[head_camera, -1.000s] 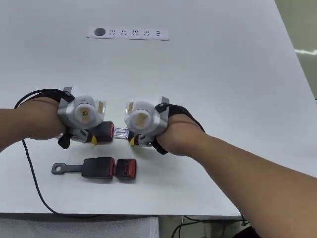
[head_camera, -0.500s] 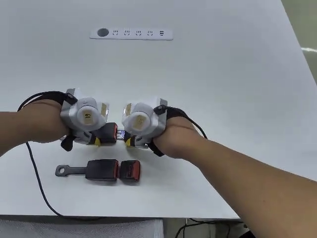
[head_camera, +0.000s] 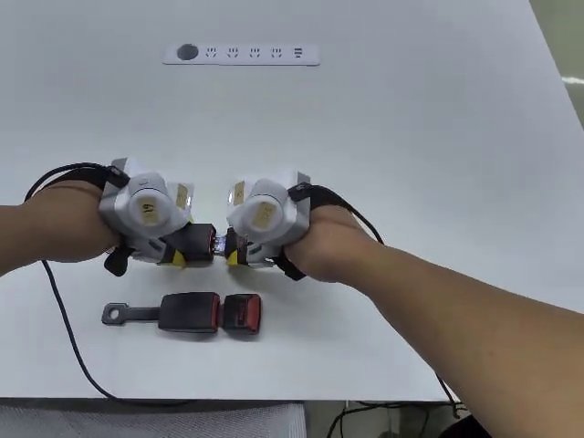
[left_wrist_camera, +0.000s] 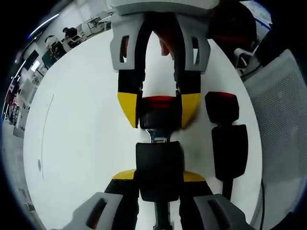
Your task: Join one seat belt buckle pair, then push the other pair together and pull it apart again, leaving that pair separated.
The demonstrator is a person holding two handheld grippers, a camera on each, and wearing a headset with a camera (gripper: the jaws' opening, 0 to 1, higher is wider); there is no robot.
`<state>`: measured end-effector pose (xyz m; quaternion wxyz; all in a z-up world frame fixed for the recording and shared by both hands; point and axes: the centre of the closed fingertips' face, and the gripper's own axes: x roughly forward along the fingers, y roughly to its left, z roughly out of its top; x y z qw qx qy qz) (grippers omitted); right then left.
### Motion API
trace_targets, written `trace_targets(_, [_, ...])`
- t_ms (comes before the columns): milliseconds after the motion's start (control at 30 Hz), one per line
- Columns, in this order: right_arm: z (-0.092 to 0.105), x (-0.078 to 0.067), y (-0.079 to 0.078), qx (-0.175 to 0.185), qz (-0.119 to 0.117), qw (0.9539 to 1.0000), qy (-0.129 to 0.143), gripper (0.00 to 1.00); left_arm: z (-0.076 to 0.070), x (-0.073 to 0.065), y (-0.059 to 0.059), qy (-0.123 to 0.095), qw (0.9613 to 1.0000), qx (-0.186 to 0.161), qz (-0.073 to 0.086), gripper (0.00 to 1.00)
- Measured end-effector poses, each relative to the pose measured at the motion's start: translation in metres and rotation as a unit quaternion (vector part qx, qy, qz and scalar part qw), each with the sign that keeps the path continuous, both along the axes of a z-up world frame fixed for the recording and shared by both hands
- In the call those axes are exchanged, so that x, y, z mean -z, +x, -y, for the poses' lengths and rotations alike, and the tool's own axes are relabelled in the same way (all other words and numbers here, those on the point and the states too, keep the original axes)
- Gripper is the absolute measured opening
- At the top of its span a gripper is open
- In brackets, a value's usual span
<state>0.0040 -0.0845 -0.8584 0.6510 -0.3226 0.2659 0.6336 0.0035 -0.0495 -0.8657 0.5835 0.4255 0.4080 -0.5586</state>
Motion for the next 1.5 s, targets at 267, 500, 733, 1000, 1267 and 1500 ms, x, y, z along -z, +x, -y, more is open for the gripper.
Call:
trace_targets(267, [-0.002,0.001,0.001,-0.008,0.002,0.9999,-0.009,0.28,0.0,0.001,0.0,0.005,1.0,0.003,0.003,0.32])
trace_targets(500, [-0.001,0.0,0.0,-0.006,0.004,0.9999,-0.009,0.29,0.0,0.001,-0.001,0.005,1.0,0.004,0.003,0.32])
trace_targets(733, [0.009,0.001,-0.001,0.002,0.0,0.9999,-0.011,0.29,0.0,0.0,-0.002,0.004,1.0,0.003,0.002,0.32])
trace_targets(1000, [0.028,0.0,-0.002,0.011,-0.002,0.9999,0.002,0.3,0.0,0.0,-0.002,0.009,1.0,0.001,0.0,0.32])
trace_targets(1267, [0.062,0.001,-0.005,0.012,0.008,0.9998,-0.015,0.31,0.0,0.0,-0.001,0.017,0.9999,0.001,0.001,0.33])
trace_targets(1500, [0.107,0.002,-0.006,0.022,0.023,0.9983,-0.05,0.32,0.0,0.0,-0.001,0.027,0.9996,-0.005,0.005,0.34])
